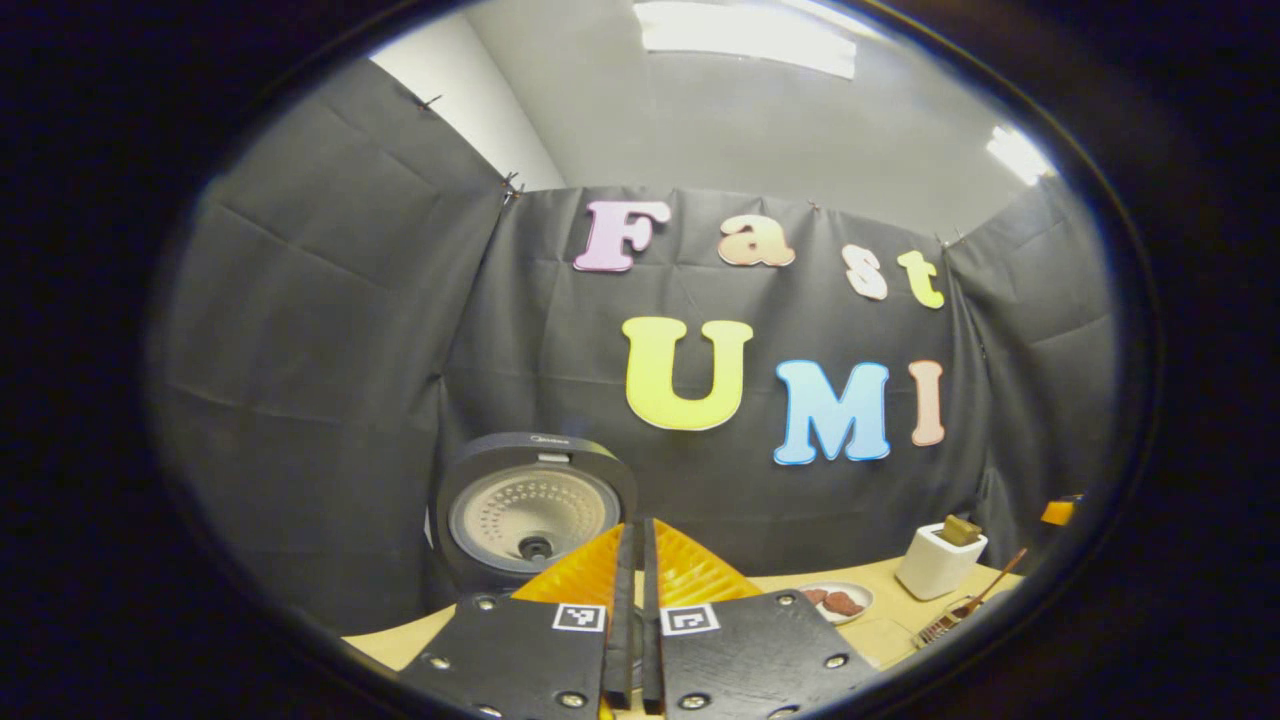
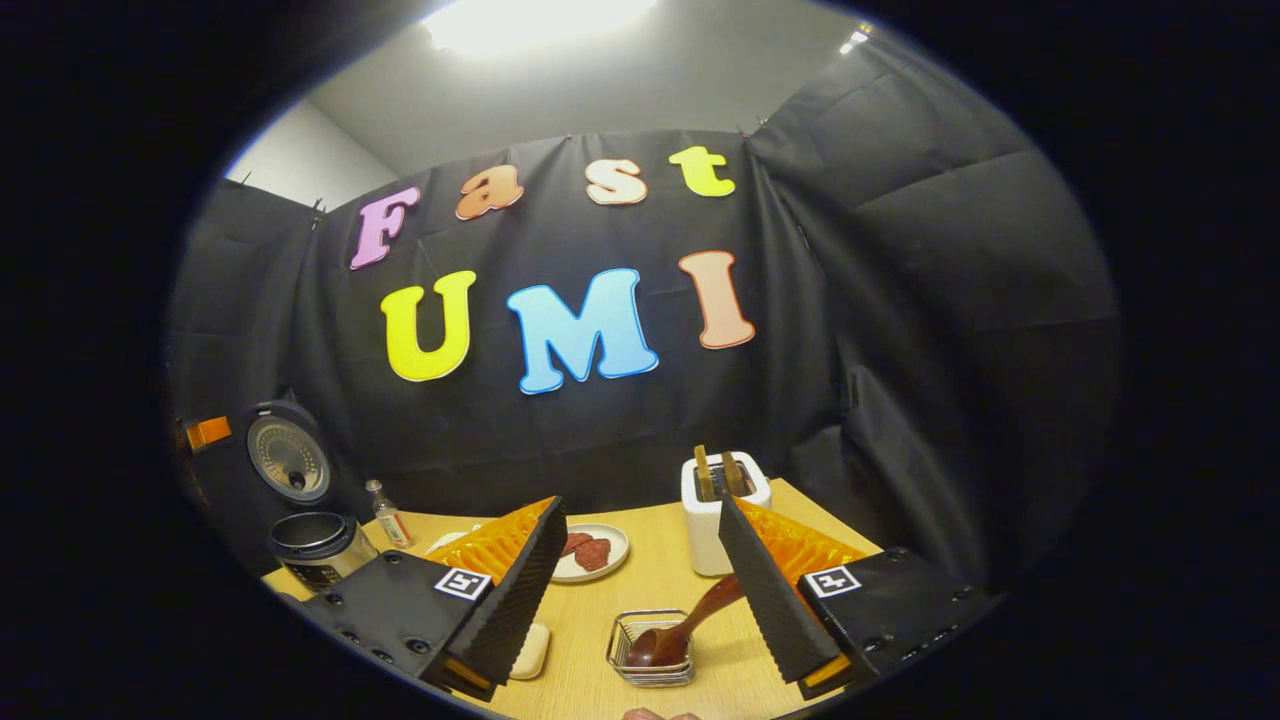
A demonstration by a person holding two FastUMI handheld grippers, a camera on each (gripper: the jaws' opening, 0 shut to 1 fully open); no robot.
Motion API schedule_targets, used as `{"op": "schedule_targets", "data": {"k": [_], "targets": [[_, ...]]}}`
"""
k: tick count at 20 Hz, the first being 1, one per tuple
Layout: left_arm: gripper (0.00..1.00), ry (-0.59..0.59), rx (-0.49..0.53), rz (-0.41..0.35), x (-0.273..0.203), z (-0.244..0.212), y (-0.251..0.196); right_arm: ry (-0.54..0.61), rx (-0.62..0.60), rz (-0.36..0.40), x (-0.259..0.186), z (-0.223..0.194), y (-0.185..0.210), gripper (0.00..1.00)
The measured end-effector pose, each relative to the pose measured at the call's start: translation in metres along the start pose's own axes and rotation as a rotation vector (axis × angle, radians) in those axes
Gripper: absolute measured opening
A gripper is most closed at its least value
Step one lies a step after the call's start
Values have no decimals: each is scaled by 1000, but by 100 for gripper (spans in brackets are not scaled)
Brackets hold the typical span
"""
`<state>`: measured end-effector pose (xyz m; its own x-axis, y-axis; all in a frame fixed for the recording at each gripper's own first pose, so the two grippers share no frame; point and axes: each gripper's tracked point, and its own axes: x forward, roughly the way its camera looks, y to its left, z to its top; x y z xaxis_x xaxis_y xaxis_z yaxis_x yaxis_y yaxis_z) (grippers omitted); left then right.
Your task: Close the left gripper, press the button to open the rice cooker; take a wooden spoon from the chopstick holder with the right hand, scoop a spoonful of rice and pour it into the rice cooker, then put the wooden spoon back into the chopstick holder.
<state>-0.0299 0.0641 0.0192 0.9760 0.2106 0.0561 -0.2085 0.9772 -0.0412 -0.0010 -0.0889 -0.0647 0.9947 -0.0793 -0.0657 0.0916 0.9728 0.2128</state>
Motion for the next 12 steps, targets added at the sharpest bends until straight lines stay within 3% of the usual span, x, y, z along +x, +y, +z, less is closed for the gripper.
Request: {"op": "schedule_targets", "data": {"k": [1, 6, 12], "targets": [[10, 16, -4, 1, 0, -5, -6, 4, 9, -17, -2, 0, -9, 98], [93, 54, 56, 21, 6, -28, -16, 27, 28, -109, 0, -6, -51, 98], [94, 82, 41, -27, 17, -47, -48, 116, 75, -111, 16, -42, -70, 98]]}}
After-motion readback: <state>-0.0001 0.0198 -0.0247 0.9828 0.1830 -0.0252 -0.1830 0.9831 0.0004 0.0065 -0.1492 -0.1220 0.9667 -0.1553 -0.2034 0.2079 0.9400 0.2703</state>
